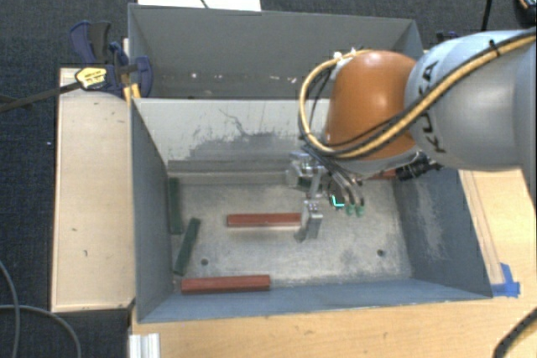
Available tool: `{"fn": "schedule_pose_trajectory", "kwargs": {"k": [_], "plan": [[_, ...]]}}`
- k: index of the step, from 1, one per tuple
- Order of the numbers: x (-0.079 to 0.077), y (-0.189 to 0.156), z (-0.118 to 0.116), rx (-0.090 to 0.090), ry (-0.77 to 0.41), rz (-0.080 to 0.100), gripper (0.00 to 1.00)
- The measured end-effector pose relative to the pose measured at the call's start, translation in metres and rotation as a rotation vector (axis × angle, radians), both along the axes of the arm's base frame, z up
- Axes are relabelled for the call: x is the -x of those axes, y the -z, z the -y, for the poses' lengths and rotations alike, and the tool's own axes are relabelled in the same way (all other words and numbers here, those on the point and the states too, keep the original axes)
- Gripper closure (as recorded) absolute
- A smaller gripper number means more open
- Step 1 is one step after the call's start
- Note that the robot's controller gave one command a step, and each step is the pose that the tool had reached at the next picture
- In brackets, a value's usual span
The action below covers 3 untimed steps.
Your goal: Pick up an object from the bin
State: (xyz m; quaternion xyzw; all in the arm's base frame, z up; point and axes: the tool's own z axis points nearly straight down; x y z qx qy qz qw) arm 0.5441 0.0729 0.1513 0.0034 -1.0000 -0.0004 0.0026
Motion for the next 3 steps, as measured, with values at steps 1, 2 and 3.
{"fn": "schedule_pose_trajectory", "kwargs": {"k": [1,2,3], "plan": [[-0.027,0.084,-0.012,0.0,-0.166,0.002,0.0],[-0.029,0.08,-0.011,-0.001,-0.161,0.006,1.0],[-0.047,-0.166,0.007,0.0,-0.171,0.019,1.0]]}}
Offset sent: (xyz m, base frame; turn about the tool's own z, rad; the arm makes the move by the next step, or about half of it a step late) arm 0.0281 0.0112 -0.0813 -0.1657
